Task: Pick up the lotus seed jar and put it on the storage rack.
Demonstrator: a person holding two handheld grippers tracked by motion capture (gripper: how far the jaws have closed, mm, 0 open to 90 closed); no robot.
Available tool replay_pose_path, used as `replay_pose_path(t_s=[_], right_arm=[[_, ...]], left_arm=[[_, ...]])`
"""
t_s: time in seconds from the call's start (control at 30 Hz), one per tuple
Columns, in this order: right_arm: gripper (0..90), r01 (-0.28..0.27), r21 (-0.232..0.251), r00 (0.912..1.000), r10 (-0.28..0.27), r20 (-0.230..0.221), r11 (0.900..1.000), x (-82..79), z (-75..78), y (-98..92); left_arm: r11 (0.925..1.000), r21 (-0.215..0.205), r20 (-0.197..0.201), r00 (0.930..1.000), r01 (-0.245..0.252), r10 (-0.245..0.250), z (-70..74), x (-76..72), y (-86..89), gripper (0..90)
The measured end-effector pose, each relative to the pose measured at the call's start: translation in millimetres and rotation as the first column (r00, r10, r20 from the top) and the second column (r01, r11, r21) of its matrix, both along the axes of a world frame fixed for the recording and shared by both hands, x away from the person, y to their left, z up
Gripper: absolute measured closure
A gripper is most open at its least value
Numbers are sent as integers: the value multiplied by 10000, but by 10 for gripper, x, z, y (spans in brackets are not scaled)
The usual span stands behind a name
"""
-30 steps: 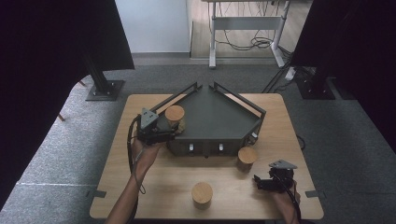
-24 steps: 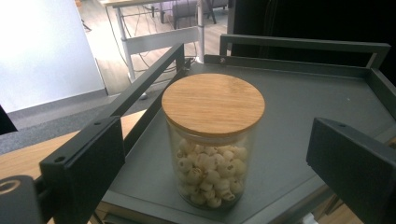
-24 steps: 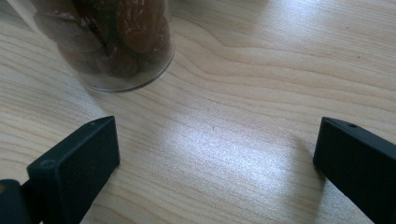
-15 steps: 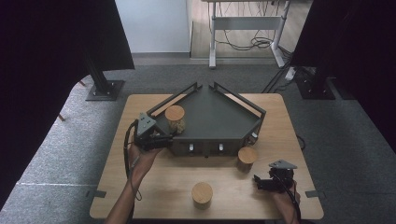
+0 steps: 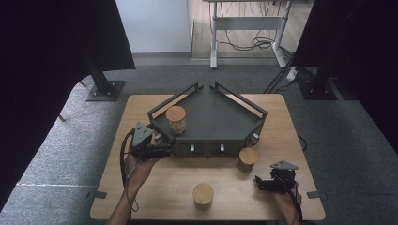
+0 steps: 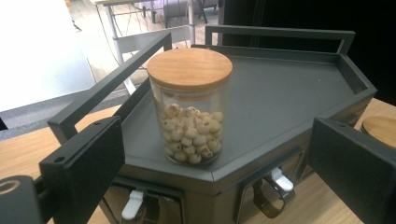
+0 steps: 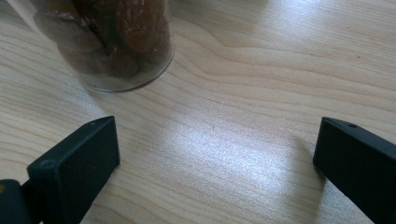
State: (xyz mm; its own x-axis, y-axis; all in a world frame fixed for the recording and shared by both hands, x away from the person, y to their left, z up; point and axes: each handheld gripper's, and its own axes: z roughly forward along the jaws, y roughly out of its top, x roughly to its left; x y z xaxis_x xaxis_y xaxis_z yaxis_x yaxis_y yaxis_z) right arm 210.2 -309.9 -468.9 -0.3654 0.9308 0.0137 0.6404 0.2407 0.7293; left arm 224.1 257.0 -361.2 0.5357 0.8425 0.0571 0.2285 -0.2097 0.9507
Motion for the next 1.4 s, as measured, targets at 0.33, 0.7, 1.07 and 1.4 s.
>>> replay_pose_path(t_s=[0.33, 0.7, 1.07, 1.4], right_arm=[[0, -2, -6, 10000, 2, 4, 10000, 0, 0, 0], [0, -12, -12, 10000, 12, 22, 10000, -1, -3, -1], [0, -9, -13, 10000, 9, 23, 10000, -2, -3, 0], [0, 5, -13, 10000, -5, 25, 10000, -3, -4, 2]], left_arm=[[9998, 192, 82, 10000, -51, 50, -76, -134, 34, 41], [9997, 214, 10, 10000, -88, 87, -152, -242, 88, 41], [9998, 112, -231, 9996, -173, 176, -284, -324, 163, 42], [9997, 10, -393, 9989, -246, 246, -387, -379, 222, 42]])
